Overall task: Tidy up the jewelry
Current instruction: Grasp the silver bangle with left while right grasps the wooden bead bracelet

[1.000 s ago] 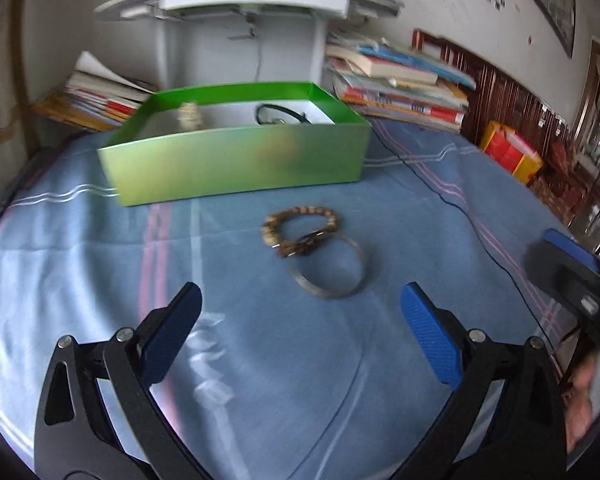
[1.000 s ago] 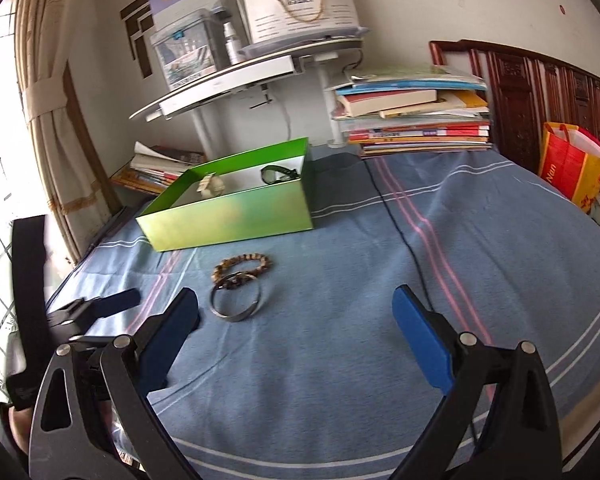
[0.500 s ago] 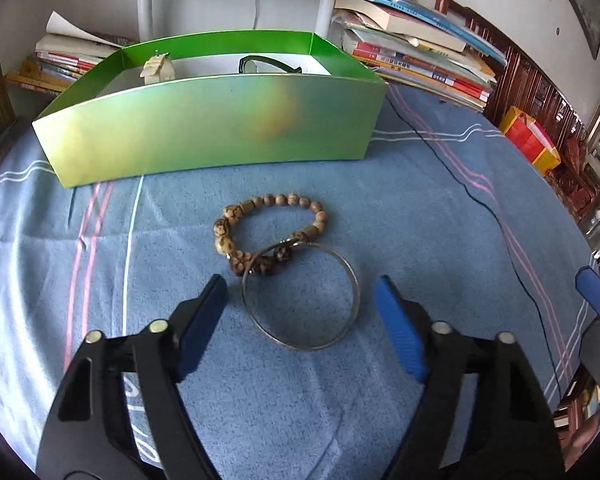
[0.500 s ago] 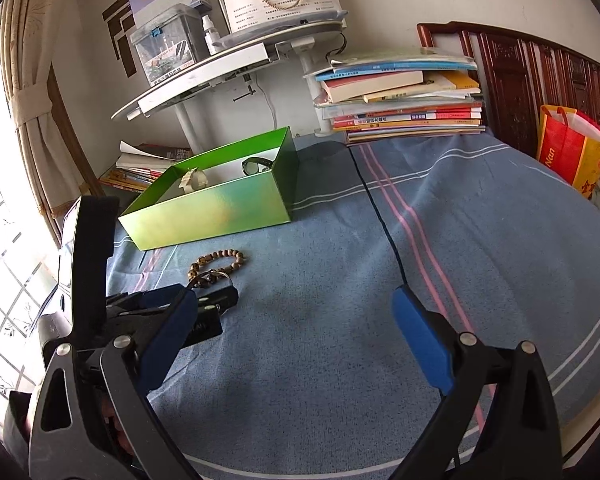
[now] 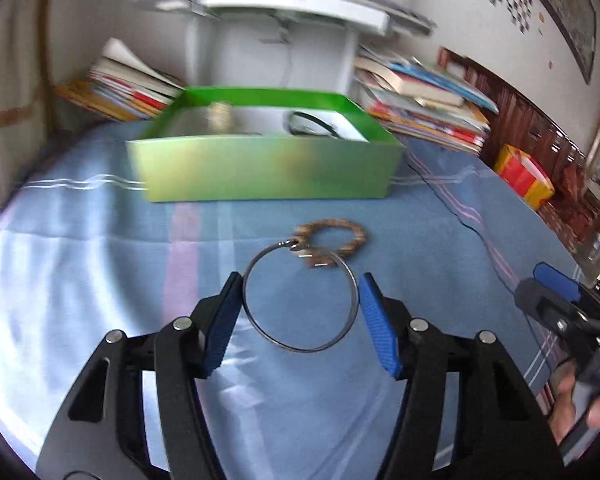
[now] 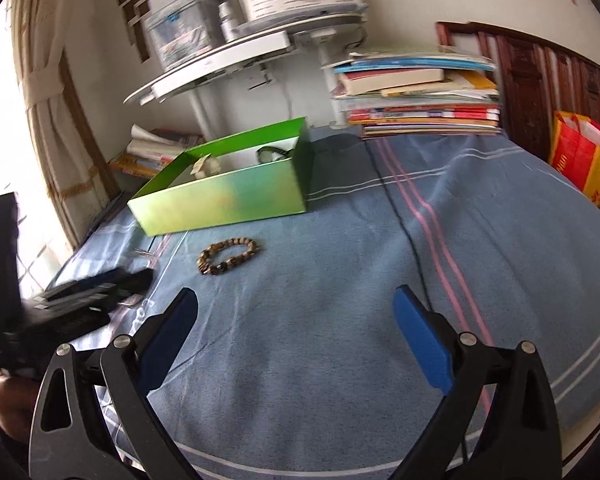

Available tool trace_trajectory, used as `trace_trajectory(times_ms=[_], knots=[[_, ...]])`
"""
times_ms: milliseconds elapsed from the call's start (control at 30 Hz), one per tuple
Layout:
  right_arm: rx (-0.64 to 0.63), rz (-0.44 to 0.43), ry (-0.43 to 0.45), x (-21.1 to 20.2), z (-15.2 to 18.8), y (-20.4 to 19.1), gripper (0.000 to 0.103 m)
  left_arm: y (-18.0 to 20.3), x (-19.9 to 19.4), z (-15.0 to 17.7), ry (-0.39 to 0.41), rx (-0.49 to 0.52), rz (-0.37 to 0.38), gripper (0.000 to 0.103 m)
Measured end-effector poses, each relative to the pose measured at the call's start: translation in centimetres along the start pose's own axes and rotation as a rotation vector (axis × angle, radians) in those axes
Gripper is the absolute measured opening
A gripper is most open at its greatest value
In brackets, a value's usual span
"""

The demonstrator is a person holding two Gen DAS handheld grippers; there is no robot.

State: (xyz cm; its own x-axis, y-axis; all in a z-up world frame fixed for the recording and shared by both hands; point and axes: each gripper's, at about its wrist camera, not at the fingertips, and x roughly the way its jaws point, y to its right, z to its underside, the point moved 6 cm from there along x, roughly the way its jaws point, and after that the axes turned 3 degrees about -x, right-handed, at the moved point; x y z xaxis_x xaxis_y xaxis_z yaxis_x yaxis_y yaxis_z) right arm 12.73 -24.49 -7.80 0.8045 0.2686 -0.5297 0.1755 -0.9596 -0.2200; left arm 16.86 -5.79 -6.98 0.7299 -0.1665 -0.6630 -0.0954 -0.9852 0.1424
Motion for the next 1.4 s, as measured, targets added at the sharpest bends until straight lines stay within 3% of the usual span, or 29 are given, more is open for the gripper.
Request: trace_trajectory(times_ms=[167,333,400,667,800,1133,1200,1400], knots=[[-0.173,-0.035,-0.084,2.3,-1.2,-4.1,0.096,-4.5,-3.5,-0.2,0.051,-0.047,-0.072,0.059],[-0.31,-0.086,-0.128,5.3,-2.9,-7.8,0.094,-6.3,-4.4,-0.6,0.073,-0.078,-0.085,0.059],[-0.322,-0.111,-0.166,7.0,-3.3,-8.7,0.08,-6.5,-4.6,-0.7,0.076,-0.08,-0.079,0.059],[-0.409,-0.151,-0.296,12.5,-2.1,-11.7,0.056,-6.6,-4.1,-0.8,0.066,-0.07,-0.061,0.059],[-0.402,-0.16,-0.347,14.3,-1.2,-11.8,0.04,-6.7,-3.9,-0.9,0.063,-0.069,-0.056,0.059],[-0.416,-0.129,-0.362,15.3,-1.1,-11.6,0.026,-7.1,-3.6,-0.9,0.054,-0.076,-0.05,0.059],[-0.412,-0.136,-0.354,15.3,-1.1,-11.5,0.013,-7.1,-3.6,-0.9,0.055,-0.074,-0.049,0.059],[-0.373,-0.155,-0.329,14.8,-1.2,-11.5,0.013,-7.0,-4.0,-1.0,0.06,-0.07,-0.052,0.059]])
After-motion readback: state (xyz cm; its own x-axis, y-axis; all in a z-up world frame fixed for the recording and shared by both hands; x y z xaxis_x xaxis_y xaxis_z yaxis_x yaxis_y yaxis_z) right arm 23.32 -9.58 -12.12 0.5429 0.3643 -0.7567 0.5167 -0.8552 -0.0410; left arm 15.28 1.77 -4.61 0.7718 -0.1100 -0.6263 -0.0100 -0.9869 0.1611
